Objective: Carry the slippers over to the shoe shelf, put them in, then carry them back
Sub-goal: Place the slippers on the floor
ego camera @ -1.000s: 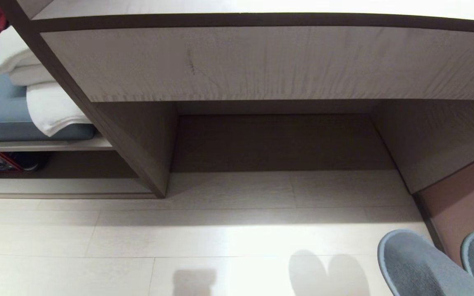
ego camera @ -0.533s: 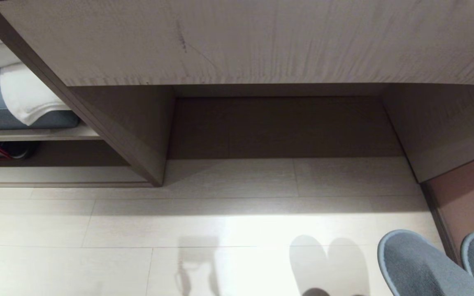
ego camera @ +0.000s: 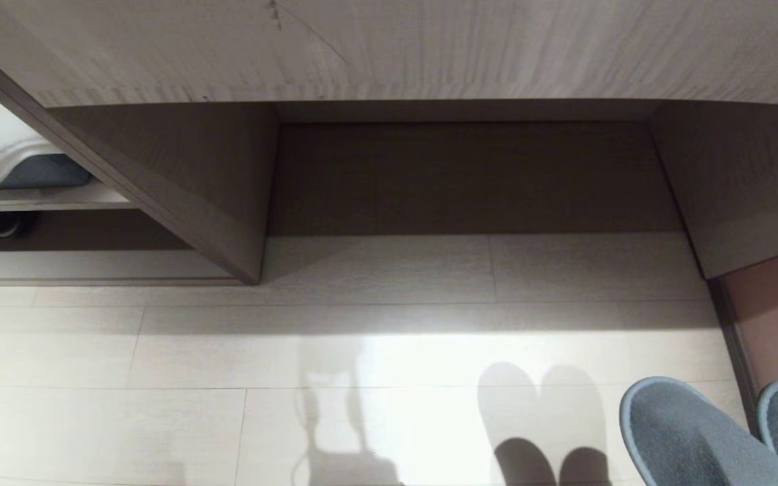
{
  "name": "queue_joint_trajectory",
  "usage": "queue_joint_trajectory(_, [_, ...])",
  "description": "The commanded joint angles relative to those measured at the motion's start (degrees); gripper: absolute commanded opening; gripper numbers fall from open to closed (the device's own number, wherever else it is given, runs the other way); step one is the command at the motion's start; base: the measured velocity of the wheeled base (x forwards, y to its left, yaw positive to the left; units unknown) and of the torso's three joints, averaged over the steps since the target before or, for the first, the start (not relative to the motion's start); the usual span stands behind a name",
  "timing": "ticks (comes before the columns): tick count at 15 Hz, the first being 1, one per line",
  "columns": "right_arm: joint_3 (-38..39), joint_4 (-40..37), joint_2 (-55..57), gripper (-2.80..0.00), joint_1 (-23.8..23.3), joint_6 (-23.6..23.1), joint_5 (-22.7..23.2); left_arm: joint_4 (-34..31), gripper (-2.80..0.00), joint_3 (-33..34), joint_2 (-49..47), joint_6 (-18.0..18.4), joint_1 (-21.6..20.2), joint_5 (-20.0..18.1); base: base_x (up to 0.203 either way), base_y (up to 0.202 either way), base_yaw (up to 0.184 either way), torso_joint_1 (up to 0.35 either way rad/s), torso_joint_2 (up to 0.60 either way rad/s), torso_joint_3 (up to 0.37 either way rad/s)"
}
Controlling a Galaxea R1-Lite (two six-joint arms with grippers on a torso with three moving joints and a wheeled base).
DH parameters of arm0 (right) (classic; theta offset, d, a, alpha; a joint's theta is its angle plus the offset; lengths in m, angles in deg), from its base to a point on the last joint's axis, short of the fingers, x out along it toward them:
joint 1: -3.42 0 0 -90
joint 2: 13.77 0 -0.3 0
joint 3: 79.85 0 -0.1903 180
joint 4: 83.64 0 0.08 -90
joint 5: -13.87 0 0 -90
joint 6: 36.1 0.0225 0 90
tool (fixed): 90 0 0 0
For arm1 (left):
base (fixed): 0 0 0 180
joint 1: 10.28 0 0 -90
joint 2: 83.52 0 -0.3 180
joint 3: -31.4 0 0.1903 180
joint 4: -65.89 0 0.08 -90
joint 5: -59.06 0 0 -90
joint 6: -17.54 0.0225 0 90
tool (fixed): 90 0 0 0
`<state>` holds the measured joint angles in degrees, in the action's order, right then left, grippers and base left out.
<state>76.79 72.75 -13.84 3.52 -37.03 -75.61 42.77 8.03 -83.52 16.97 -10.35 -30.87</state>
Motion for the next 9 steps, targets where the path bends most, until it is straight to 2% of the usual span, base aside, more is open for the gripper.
queue_joint_trajectory(1, [0.00, -0.02, 0.07, -2.80, -0.01, -0.04, 0.02, 0.02, -2.80, 0.00, -0.09, -0.04, -0.01, 0.01, 0.000, 0.000, 0.000, 0.002, 0.01, -0.201])
queue_joint_trajectory(9, [0.00, -0.02, 0.07, -2.80, 0.00, -0.04, 0.02, 0.02, -2.80, 0.00, -0.02, 0.05, -0.01, 0.01, 0.000, 0.000, 0.000, 0.003, 0.00, -0.200])
